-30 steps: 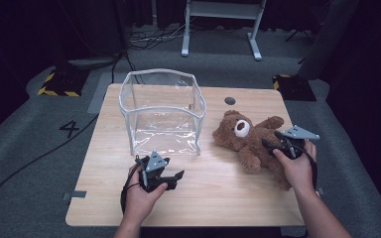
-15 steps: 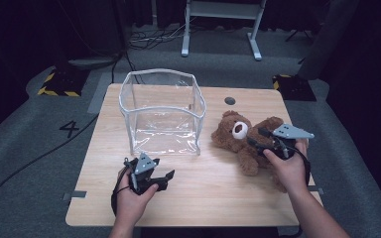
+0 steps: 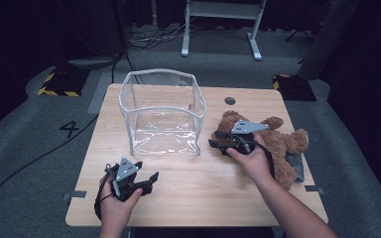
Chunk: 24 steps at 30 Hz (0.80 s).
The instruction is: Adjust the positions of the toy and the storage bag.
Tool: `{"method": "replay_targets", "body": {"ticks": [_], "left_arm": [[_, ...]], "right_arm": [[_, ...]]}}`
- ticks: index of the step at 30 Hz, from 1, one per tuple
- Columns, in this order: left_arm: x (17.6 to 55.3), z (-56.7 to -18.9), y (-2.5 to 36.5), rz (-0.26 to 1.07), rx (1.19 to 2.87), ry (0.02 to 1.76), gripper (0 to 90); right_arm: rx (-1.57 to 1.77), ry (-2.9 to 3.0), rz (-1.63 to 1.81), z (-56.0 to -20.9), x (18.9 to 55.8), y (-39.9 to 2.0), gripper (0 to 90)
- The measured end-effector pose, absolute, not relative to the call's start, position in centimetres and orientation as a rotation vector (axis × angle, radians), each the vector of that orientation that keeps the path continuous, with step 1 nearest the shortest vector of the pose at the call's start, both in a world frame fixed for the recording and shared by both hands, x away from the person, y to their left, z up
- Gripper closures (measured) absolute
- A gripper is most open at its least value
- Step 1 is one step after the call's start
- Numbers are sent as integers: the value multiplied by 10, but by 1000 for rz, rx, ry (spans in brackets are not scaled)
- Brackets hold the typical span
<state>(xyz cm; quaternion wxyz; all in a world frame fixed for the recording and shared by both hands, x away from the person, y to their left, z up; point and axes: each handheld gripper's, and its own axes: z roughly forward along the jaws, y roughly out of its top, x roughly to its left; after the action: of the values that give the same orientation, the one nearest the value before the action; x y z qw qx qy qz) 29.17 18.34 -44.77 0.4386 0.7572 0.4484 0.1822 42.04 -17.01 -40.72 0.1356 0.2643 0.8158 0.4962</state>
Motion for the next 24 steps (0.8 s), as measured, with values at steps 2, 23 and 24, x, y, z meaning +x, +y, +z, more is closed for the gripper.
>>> {"method": "replay_targets", "body": {"ticks": [2, 23, 24], "left_arm": [[290, -448, 187, 457, 1882, 1129, 308], [290, -450, 190, 459, 1857, 1146, 306], [290, -450, 190, 460, 1857, 1146, 306]], "right_arm": [[755, 2378, 1441, -411, 422, -159, 536], [585, 2438, 1341, -423, 407, -154, 882], [590, 2438, 1345, -423, 405, -157, 882]]}}
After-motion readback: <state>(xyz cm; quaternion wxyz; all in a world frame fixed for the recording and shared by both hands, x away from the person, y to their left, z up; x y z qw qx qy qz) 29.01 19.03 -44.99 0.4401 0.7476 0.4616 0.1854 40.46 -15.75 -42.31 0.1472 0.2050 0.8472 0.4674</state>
